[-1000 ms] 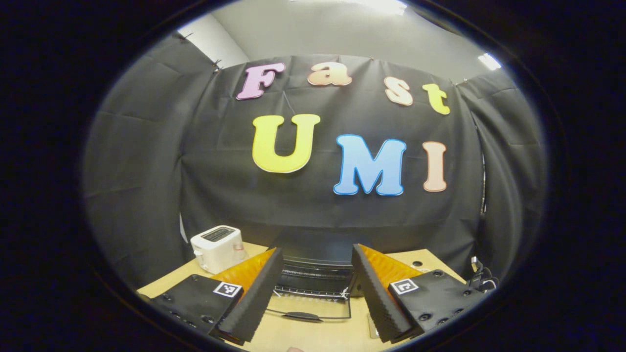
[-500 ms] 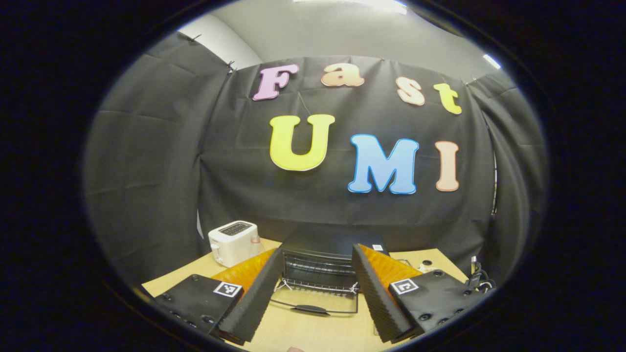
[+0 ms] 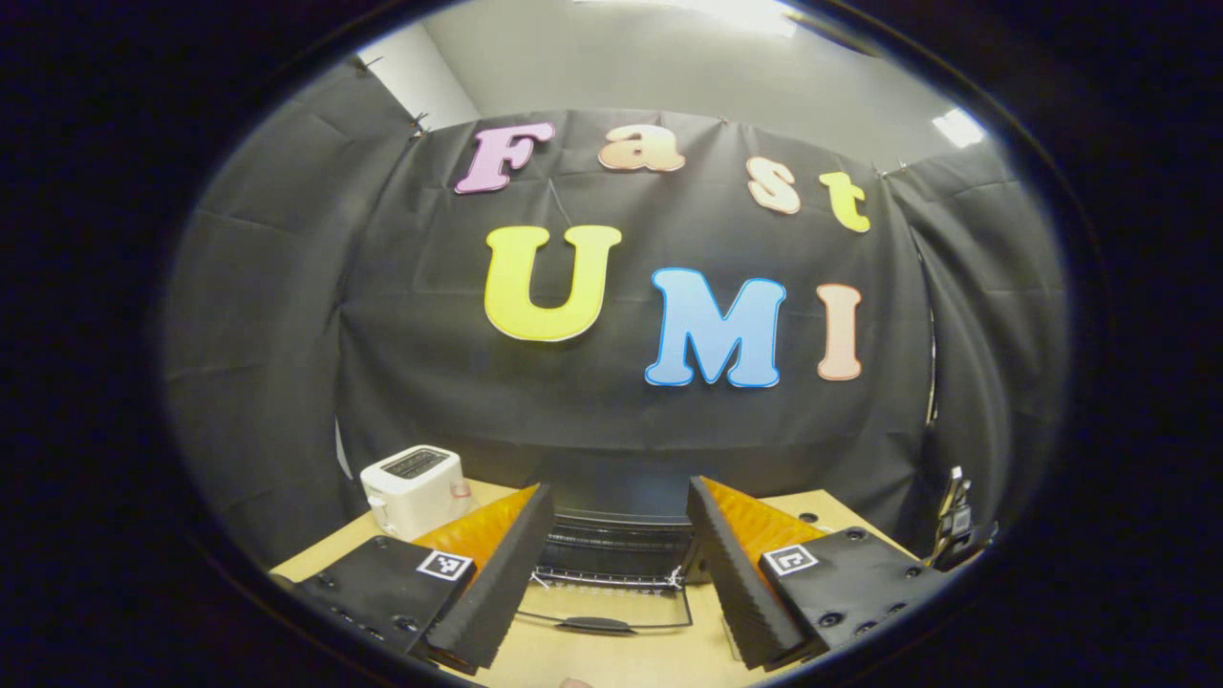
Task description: Open the electric oven with the left hand, put the food in, and close the electric oven.
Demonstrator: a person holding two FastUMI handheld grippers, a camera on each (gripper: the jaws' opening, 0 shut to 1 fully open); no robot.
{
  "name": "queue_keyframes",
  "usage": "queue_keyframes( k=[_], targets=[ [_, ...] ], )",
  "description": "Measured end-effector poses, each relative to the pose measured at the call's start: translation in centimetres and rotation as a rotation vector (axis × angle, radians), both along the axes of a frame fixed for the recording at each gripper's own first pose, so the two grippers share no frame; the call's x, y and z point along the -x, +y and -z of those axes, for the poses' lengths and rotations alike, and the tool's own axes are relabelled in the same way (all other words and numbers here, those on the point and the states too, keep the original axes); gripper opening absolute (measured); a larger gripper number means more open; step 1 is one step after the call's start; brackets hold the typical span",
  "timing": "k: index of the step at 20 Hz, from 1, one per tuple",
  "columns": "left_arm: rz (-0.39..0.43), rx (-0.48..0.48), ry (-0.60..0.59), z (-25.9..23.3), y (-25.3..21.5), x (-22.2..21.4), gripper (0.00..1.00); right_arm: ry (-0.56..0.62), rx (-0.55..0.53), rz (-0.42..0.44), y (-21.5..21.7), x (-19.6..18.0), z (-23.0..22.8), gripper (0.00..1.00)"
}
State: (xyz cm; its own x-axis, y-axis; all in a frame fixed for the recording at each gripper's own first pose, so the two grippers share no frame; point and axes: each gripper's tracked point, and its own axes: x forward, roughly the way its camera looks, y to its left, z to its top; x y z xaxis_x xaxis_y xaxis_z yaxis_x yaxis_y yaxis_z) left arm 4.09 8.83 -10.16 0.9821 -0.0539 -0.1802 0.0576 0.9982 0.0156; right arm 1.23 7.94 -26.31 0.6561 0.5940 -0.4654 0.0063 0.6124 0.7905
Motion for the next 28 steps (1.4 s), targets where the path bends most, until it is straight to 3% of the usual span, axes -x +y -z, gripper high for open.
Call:
queue_keyframes(
  k=[6,12,16,25,28],
  targets=[
    [0.055,-0.007,-0.011,0.2,3.6,-1.0,0.99,-0.086,-0.117,0.002,6.6,-1.4,-5.1,0.12],
    [0.024,0.015,-0.010,0.0,9.1,-2.5,0.99,-0.086,-0.192,-0.001,13.2,-5.4,-4.8,0.12],
    [-0.011,0.040,-0.002,0.3,12.5,-3.1,0.99,-0.054,-0.200,0.029,16.7,-8.8,-2.1,0.12],
    [-0.077,-0.008,0.053,1.7,19.0,-2.4,0.99,0.065,-0.151,0.275,20.3,-17.2,7.7,0.12],
    [-0.093,-0.014,0.075,2.4,20.7,-2.1,0.95,0.106,-0.101,0.312,21.2,-19.0,10.8,0.13]
  ],
)
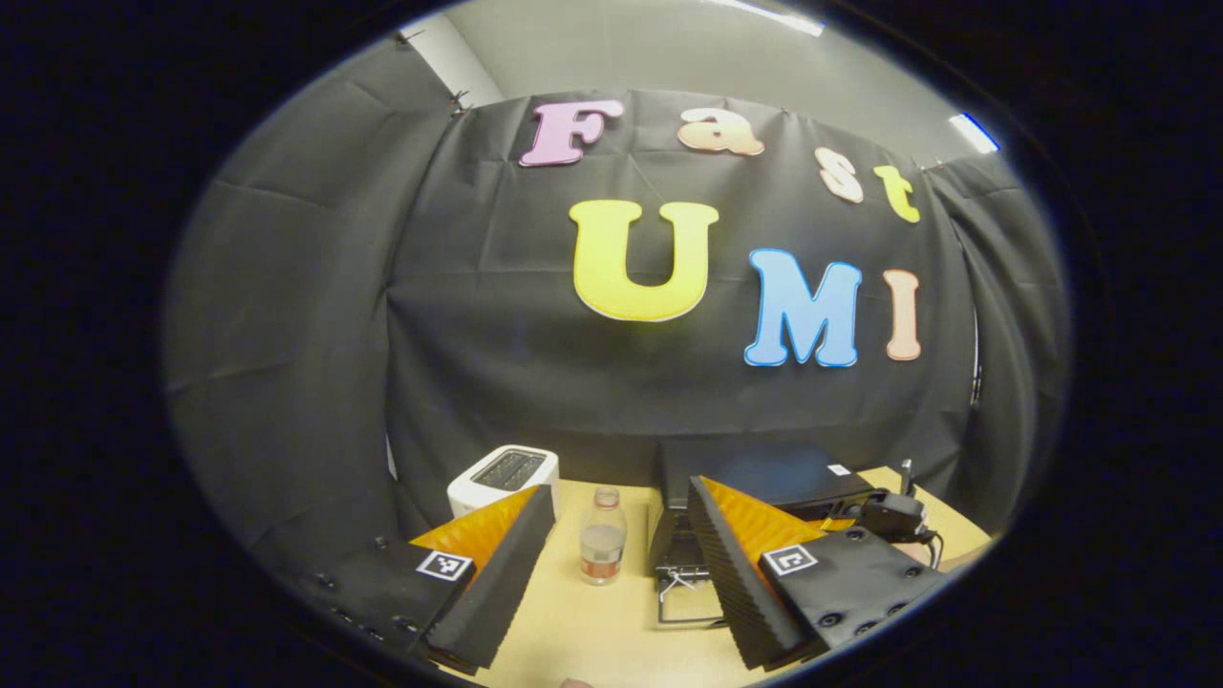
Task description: Open the electric oven with the left hand, put the food in, and close the electric oven.
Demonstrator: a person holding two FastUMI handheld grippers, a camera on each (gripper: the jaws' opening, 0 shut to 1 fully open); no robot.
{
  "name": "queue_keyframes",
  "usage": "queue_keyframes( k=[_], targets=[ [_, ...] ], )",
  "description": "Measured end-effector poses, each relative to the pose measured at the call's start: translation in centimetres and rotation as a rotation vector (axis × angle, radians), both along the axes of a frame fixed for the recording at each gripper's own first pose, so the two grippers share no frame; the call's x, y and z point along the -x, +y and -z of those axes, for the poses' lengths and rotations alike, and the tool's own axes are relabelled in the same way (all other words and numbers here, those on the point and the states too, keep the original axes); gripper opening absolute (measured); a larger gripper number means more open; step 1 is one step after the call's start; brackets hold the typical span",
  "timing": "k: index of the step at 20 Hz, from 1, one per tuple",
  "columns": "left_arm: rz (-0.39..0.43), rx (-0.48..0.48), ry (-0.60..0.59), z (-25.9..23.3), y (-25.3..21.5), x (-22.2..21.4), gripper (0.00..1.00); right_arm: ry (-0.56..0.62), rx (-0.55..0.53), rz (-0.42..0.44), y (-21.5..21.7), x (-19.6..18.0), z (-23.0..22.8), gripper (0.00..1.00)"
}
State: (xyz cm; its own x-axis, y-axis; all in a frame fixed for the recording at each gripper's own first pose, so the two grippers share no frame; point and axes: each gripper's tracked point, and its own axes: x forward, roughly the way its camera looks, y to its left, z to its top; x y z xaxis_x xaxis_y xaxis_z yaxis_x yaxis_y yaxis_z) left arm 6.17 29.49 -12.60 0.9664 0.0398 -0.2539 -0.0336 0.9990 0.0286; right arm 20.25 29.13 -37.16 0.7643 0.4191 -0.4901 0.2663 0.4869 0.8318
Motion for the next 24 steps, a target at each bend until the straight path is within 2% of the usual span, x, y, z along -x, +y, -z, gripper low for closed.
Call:
queue_keyframes(
  k=[1,2,4,5,6,7,9,10,11,13,14,15,16,17,18,20,21,24],
  targets=[
    [-0.005,0.000,0.001,-0.1,0.4,0.1,0.91,0.012,0.016,0.003,0.0,-0.4,0.7,0.12],
    [-0.010,0.002,0.002,-0.1,0.9,0.1,0.95,0.010,0.033,0.017,0.0,-0.9,0.8,0.12],
    [-0.015,0.009,0.000,-0.2,1.5,-0.2,0.95,0.041,0.119,0.022,-0.5,-1.2,1.7,0.13],
    [-0.014,0.015,0.001,0.0,1.5,-0.3,0.91,0.056,0.182,0.015,-1.0,-1.1,2.1,0.16],
    [-0.012,0.022,0.001,0.0,1.4,-0.4,0.99,0.054,0.231,0.007,-1.2,-1.2,2.0,0.23],
    [-0.009,0.027,-0.001,0.2,1.2,-0.5,0.95,0.062,0.294,0.006,-1.7,-1.4,2.2,0.28],
    [0.003,0.038,-0.004,0.2,0.6,-0.9,0.95,0.044,0.381,-0.043,-1.7,-1.3,2.0,0.36],
    [0.008,0.039,-0.004,0.2,0.2,-1.0,0.99,0.031,0.439,-0.072,-1.6,-1.4,2.3,0.39],
    [0.017,0.036,-0.007,0.3,-0.3,-1.2,0.95,0.024,0.493,-0.089,-1.9,-1.5,2.2,0.42],
    [0.039,0.032,-0.006,0.3,-1.7,-1.4,0.95,0.019,0.584,-0.105,-2.5,-1.3,1.7,0.49],
    [0.049,0.029,-0.006,0.3,-2.3,-1.5,0.99,0.007,0.605,-0.114,-2.7,-1.0,1.3,0.65],
    [0.057,0.028,-0.005,0.7,-2.9,-1.2,0.99,-0.006,0.637,-0.127,-3.3,-0.2,0.5,0.65],
    [0.065,0.029,-0.007,0.6,-3.4,-1.4,0.99,-0.019,0.690,-0.141,-4.1,-0.1,0.3,0.88],
    [0.076,0.033,-0.010,0.6,-4.7,-1.6,0.99,-0.046,0.721,-0.156,-4.4,0.2,-0.5,0.88],
    [0.087,0.034,-0.014,0.5,-5.7,-1.7,0.95,-0.070,0.752,-0.172,-4.6,0.8,-1.3,0.88],
    [0.109,0.037,-0.020,0.3,-7.6,-2.0,0.95,-0.129,0.810,-0.206,-5.3,2.4,-3.6,0.88],
    [0.122,0.037,-0.022,0.3,-8.5,-2.1,0.99,-0.171,0.841,-0.217,-5.8,3.2,-5.1,0.88],
    [0.156,0.035,-0.038,-0.3,-11.3,-2.4,0.99,-0.296,0.929,-0.219,-7.8,5.4,-10.3,0.87]
  ],
)
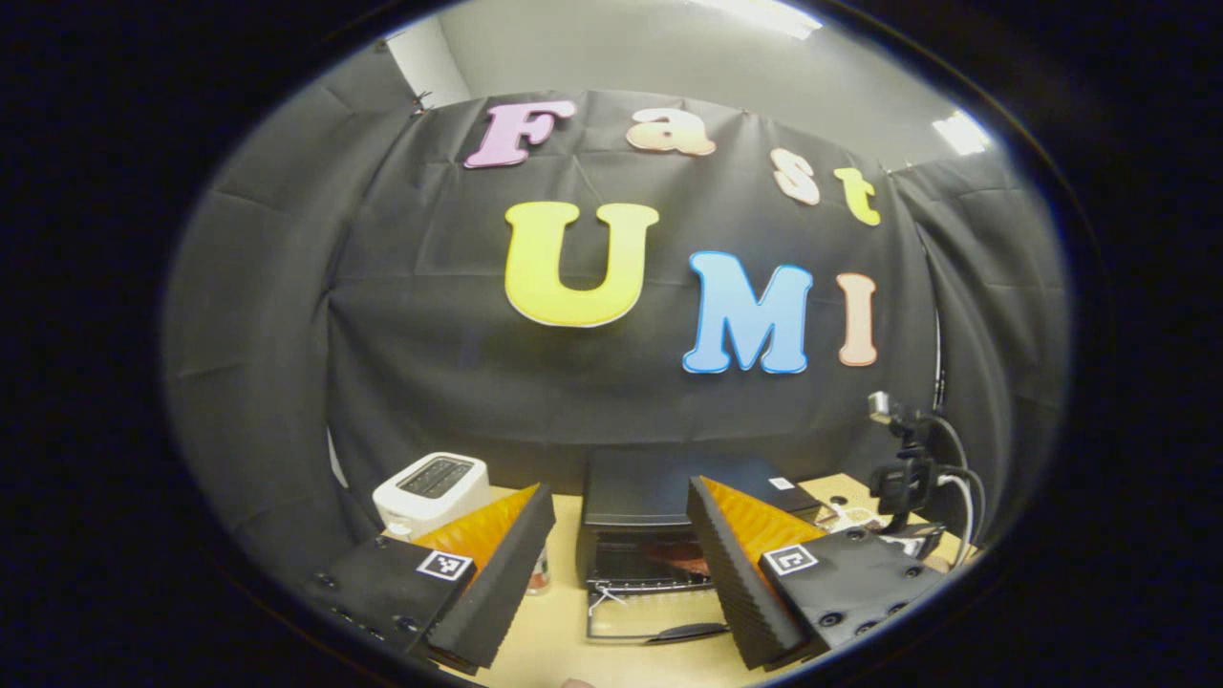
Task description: Open the electric oven with the left hand, put the food in, and close the electric oven.
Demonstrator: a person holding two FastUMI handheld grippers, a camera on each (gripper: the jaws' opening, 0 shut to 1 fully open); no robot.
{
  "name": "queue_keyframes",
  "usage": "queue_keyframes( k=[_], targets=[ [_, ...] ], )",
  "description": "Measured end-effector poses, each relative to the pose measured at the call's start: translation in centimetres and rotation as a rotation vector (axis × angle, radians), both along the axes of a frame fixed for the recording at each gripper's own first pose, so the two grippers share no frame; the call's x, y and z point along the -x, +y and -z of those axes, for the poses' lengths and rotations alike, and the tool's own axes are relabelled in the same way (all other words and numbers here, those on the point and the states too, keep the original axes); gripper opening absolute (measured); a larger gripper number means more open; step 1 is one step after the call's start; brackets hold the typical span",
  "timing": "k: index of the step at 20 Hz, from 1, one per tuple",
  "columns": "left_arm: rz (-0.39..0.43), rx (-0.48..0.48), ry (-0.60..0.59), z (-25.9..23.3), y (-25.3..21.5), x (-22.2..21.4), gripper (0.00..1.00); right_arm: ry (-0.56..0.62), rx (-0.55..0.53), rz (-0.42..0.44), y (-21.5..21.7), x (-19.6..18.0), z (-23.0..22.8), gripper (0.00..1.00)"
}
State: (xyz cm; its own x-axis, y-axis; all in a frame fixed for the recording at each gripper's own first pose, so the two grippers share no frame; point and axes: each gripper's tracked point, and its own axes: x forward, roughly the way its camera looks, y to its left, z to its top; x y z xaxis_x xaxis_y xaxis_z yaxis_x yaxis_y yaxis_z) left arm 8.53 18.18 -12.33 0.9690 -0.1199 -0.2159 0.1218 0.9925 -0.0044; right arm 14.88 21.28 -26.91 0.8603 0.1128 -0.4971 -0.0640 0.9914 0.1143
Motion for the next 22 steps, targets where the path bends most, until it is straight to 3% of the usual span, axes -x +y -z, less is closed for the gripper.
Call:
queue_keyframes(
  k=[6,7,11,13,14,15,16,22],
  targets=[
    [0.023,0.002,-0.008,-0.5,-4.6,0.2,0.99,-0.198,0.064,0.009,-4.6,4.6,-10.3,0.88],
    [0.024,0.002,-0.017,-1.0,-5.2,0.2,0.95,-0.238,0.066,0.022,-5.4,5.2,-12.3,0.88],
    [0.043,-0.004,-0.069,-3.5,-7.5,0.6,0.99,-0.392,0.083,0.055,-7.8,7.3,-18.9,0.87],
    [0.056,0.007,-0.086,-4.3,-8.6,0.8,0.99,-0.411,0.073,0.067,-8.7,8.1,-20.1,0.87],
    [0.059,0.010,-0.072,-4.0,-8.8,0.7,0.99,-0.410,0.074,0.073,-9.1,8.5,-20.3,0.80],
    [0.054,0.006,-0.041,-3.0,-8.9,0.8,0.99,-0.408,0.075,0.074,-9.6,8.7,-20.2,0.91],
    [0.054,0.006,-0.007,-1.7,-9.3,0.8,0.99,-0.411,0.074,0.075,-9.8,8.8,-20.4,0.93],
    [0.067,-0.017,0.150,4.3,-10.6,1.7,0.95,-0.448,0.129,0.064,-10.9,9.6,-22.0,0.94]
  ],
)
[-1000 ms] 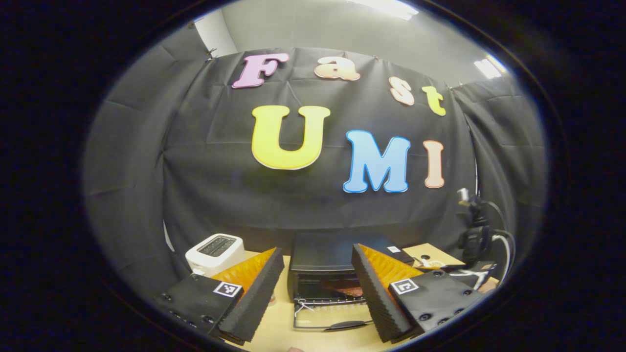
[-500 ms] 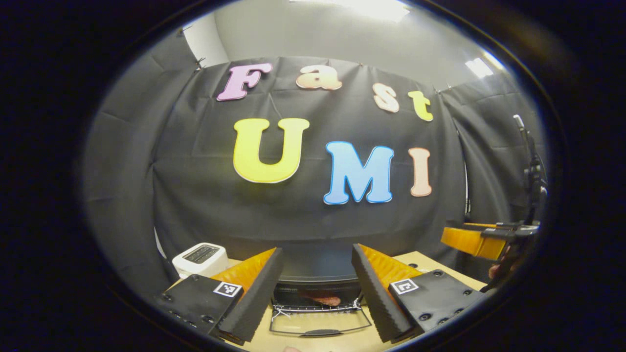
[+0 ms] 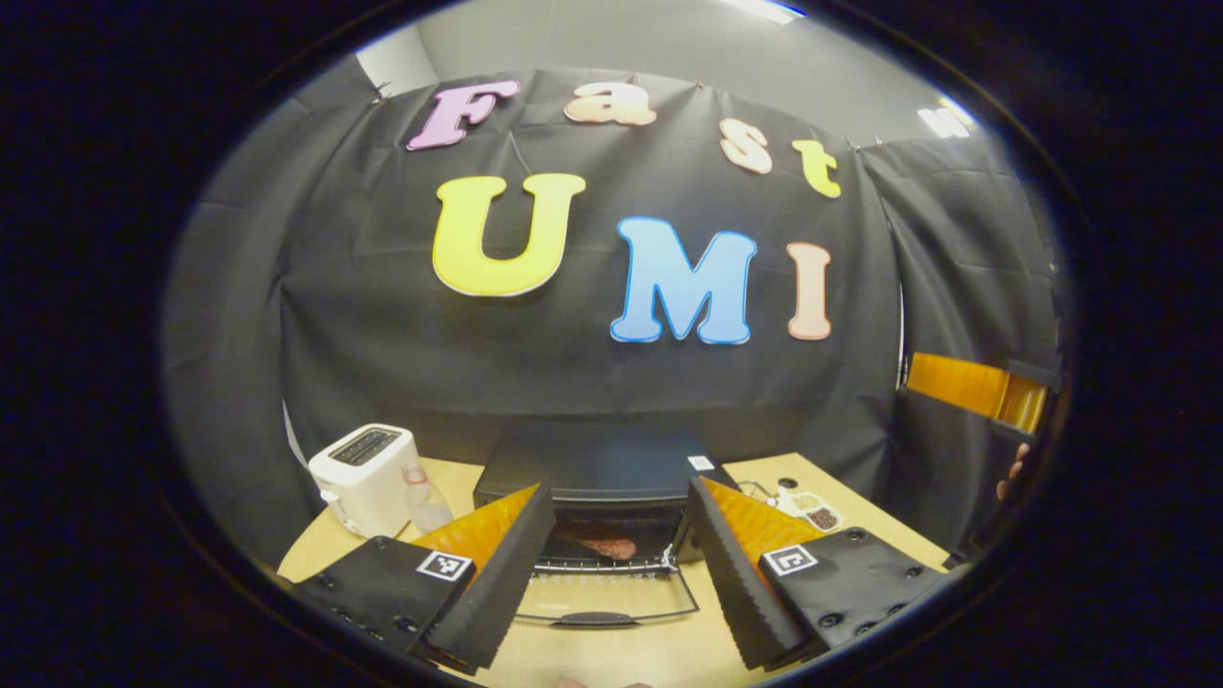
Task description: Open the electric oven with the left hand, put the food in, and close the electric oven.
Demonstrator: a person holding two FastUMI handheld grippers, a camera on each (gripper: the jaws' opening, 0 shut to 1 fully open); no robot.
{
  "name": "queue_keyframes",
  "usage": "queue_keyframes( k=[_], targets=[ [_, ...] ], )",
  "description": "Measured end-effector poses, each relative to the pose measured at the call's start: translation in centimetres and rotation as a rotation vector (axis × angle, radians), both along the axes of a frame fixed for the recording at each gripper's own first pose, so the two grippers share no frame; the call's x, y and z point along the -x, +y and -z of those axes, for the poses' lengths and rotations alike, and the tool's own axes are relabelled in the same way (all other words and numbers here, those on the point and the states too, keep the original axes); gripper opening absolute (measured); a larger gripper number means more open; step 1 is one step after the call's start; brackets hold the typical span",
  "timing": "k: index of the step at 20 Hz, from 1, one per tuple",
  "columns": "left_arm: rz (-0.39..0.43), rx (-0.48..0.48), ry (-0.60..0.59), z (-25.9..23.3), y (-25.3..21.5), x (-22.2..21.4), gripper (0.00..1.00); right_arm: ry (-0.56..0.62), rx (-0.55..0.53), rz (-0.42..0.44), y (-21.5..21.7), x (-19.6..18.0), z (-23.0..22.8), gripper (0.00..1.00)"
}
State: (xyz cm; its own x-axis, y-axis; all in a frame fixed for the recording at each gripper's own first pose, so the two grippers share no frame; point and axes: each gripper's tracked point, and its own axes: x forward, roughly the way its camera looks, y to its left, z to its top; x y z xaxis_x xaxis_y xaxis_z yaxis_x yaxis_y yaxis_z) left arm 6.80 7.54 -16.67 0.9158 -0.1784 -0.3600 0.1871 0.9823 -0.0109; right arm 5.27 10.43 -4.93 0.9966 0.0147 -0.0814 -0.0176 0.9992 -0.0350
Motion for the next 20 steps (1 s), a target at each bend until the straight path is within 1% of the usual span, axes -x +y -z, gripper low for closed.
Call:
queue_keyframes(
  k=[1,2,3,4,5,6,7,8,9,10,11,12,13,15,16,20],
  targets=[
    [0.000,-0.010,0.027,0.9,-0.1,0.1,0.99,0.000,0.000,0.001,-0.1,0.1,-0.1,0.94],
    [0.002,-0.017,0.057,2.0,-0.1,0.3,0.99,-0.001,-0.002,0.003,-0.4,0.2,-0.2,0.94],
    [0.004,-0.022,0.083,2.9,-0.1,0.4,0.95,0.000,-0.004,0.006,-0.6,0.1,-0.3,0.94],
    [0.004,-0.028,0.114,4.0,-0.2,0.6,0.95,0.002,-0.004,0.008,-0.7,0.1,-0.3,0.94],
    [0.001,-0.033,0.144,5.0,-0.1,0.7,0.99,0.005,-0.003,0.010,-0.8,0.2,-0.3,0.94],
    [0.002,-0.036,0.178,6.2,-0.1,1.0,0.95,0.008,0.002,0.013,-1.0,0.2,-0.2,0.94],
    [0.003,-0.037,0.212,7.5,-0.2,1.1,0.95,0.015,0.007,0.016,-1.3,0.2,0.0,0.94],
    [0.004,-0.039,0.242,8.8,-0.2,1.3,0.99,0.024,0.009,0.020,-1.6,0.4,0.3,0.94],
    [0.005,-0.044,0.274,10.1,-0.3,1.5,0.92,0.031,0.008,0.023,-1.9,0.5,0.5,0.94],
    [0.002,-0.050,0.299,11.1,-0.1,1.7,0.99,0.037,0.008,0.029,-2.3,0.6,0.7,0.94],
    [0.003,-0.057,0.327,12.1,-0.1,1.9,0.95,0.044,0.008,0.036,-2.7,0.7,0.9,0.94],
    [-0.003,-0.072,0.348,13.0,0.2,2.2,0.95,0.051,0.007,0.042,-3.0,0.8,1.2,0.94],
    [-0.010,-0.087,0.366,13.7,0.5,2.4,0.99,0.057,0.007,0.048,-3.3,1.0,1.3,0.94],
    [-0.010,-0.093,0.408,15.0,0.6,2.8,0.99,0.069,0.010,0.058,-3.9,1.1,1.5,0.94],
    [-0.008,-0.090,0.438,16.0,0.4,3.0,0.95,0.068,0.012,0.064,-4.3,1.1,1.3,0.94],
    [-0.011,-0.079,0.569,19.8,0.8,3.4,0.95,0.073,0.011,0.095,-5.6,1.5,1.5,0.94]
  ],
)
